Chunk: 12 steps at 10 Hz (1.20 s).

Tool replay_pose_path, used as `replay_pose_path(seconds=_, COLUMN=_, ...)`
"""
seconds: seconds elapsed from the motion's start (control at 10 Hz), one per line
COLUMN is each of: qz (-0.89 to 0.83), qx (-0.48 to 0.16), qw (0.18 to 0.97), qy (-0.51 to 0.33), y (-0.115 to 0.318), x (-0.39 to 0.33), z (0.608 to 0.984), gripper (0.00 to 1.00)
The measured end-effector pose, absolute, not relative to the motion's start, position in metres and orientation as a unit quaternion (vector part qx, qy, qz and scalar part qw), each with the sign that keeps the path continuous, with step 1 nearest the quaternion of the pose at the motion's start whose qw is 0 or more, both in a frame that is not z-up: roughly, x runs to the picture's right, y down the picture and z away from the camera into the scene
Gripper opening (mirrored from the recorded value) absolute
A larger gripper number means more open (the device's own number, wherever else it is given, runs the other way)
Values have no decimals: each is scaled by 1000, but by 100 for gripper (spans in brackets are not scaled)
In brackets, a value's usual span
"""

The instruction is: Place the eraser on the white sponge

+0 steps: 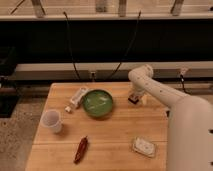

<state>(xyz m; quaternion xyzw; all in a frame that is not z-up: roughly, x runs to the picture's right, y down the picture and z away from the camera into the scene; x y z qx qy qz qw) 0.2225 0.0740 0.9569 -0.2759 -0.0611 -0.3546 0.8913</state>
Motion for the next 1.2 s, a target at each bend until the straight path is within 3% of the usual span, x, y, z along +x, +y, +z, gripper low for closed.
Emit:
replay_pose_path(seconds=0.1, qz=-357, qx=-277, qw=890, qy=-61, y=75, x=222, z=957, gripper=71)
replay_pose_path(seconds=0.4, qz=-367, qx=-276, qw=886, qy=-61, y=76, x=220, z=959, gripper=45)
replay_pose_path(seconds=0.6, qz=-370, qx=-276, qw=885, qy=-61, y=76, x=221, z=959, gripper=44)
replay_pose_path(seconds=0.8, qz=-375, qx=-276, qw=883, qy=-60, y=77, x=221, z=960, gripper=50)
replay_pose_path(seconds=0.9, qz=-374, qx=-276, qw=884, qy=-60, y=77, x=222, z=958, gripper=47)
replay_pose_path(seconds=1.1, qz=-376, qx=-275, qw=883, qy=-60, y=78, x=221, z=955, gripper=32)
replay_pose_path(seconds=1.2, qz=-379, qx=-272, qw=882, qy=-61, y=76, x=217, z=945, gripper=19)
